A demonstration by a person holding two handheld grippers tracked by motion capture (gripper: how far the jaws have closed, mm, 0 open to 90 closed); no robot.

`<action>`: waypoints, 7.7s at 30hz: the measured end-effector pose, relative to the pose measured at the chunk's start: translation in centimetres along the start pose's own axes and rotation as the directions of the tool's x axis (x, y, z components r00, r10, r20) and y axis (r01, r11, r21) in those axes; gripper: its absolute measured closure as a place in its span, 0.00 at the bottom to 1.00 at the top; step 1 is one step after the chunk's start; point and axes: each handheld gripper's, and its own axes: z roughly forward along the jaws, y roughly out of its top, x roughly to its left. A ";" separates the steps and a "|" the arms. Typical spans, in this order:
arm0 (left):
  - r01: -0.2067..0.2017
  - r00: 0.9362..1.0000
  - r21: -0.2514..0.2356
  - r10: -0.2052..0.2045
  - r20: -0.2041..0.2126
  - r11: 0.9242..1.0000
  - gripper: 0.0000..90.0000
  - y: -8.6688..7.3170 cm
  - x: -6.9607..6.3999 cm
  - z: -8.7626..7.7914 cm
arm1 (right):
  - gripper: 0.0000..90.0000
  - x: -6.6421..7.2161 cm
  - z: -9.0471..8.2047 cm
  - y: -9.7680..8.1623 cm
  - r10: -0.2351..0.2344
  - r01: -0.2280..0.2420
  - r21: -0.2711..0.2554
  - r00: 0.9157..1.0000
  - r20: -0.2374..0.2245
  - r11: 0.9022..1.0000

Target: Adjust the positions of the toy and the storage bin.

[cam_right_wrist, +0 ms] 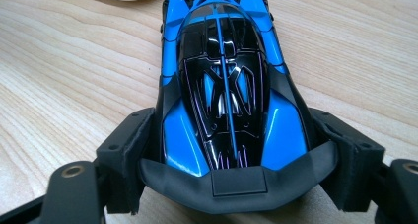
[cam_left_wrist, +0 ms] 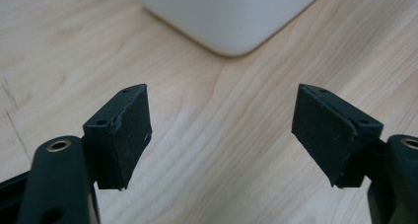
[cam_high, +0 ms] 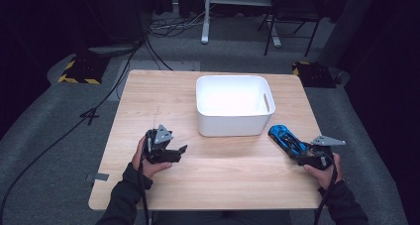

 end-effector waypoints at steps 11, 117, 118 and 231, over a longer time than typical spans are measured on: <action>-0.069 0.997 -0.120 0.073 0.028 0.990 0.30 4.9 -2.0 0.6 | 0.27 0.0 0.0 0.0 0.013 -0.013 0.002 1.000 -0.002 1.000; 0.026 0.996 -0.108 -0.035 -0.083 0.994 0.34 9.6 -2.4 -0.6 | 0.26 0.2 0.1 0.0 -0.008 0.007 0.021 1.000 0.018 1.000; 0.023 0.997 -0.098 -0.030 -0.071 0.995 0.39 9.5 -2.0 -0.4 | 0.26 0.3 0.1 0.0 -0.008 0.007 0.021 1.000 0.018 1.000; -0.012 0.997 0.181 -0.002 0.075 0.983 0.15 -7.2 -0.2 -1.0 | 0.27 1.8 -3.8 5.6 -0.062 0.057 -0.229 0.998 -0.012 0.972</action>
